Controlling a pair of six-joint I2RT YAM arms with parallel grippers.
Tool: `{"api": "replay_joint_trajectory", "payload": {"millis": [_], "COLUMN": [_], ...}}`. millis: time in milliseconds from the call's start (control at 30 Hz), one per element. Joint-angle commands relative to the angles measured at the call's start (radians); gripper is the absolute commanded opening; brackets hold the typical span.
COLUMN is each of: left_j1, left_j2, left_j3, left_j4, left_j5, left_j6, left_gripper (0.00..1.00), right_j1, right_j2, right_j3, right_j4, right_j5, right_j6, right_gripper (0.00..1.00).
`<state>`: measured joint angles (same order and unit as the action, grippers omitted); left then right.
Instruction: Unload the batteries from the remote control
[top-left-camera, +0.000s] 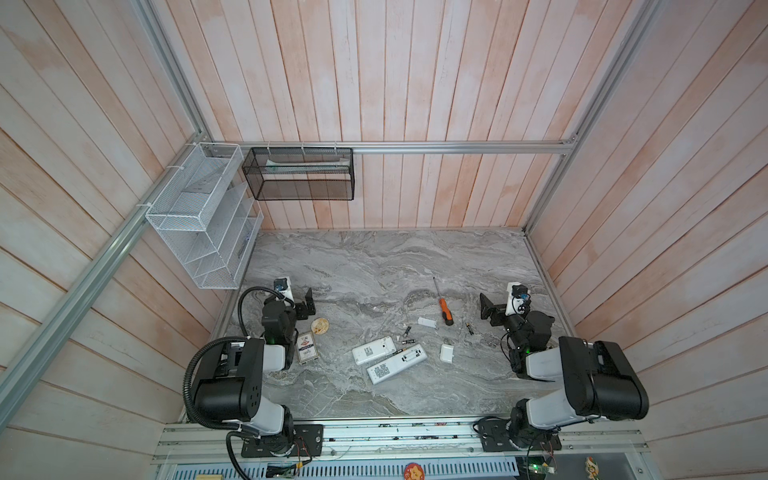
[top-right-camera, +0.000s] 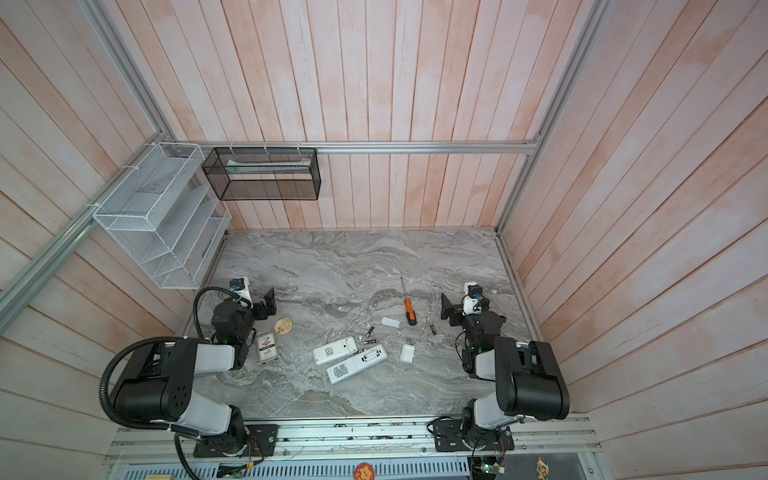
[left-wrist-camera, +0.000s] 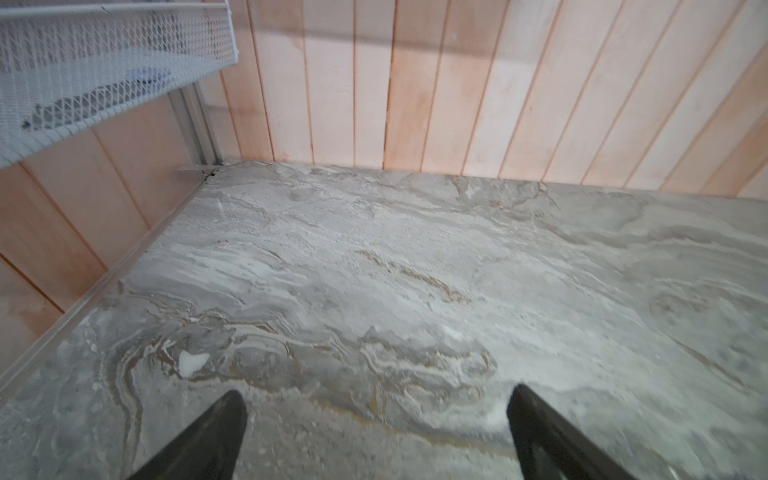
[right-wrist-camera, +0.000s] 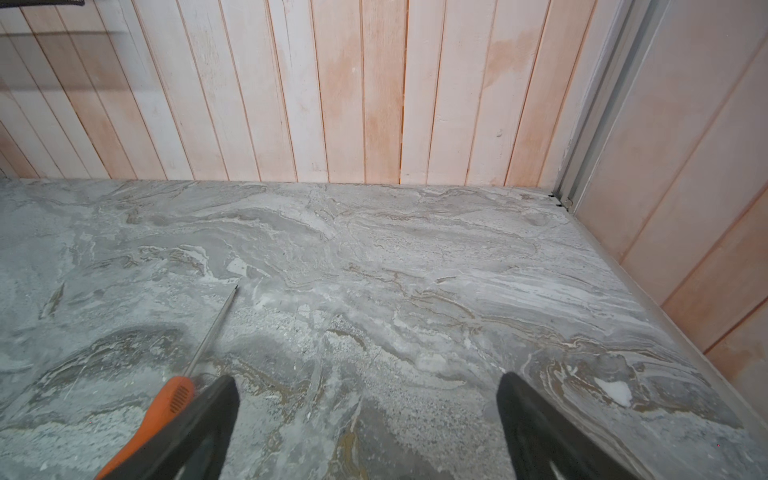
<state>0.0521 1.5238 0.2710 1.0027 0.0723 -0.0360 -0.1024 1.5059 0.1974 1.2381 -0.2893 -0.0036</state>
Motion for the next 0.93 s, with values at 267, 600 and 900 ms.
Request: {"api": "replay_joint_trajectory", "payload": {"millis": [267, 600, 900], "left_j1": [-0.003, -0.006, -0.002], "left_j2": [0.018, 0.017, 0.024], "left_j3": [0.027, 0.022, 0.036], "left_j4": [0.084, 0.091, 0.074], "left_j5": [0.032, 0.024, 0.033], "left_j6": [0.024, 0.027, 0.022], "left_gripper": [1.00, 1.00, 1.00], "right_j1": [0.009, 0.009, 0.009], "right_j2": [0.010, 0.010, 0.010], "right_j3": [0.043, 0.043, 0.043], "right_j4": [-0.028, -0.029, -0.029], "right_j5": [0.101, 0.102, 0.101], "right_j6": [0.013, 0.014, 0.013], "right_gripper": [0.98, 0.98, 0.98]}}
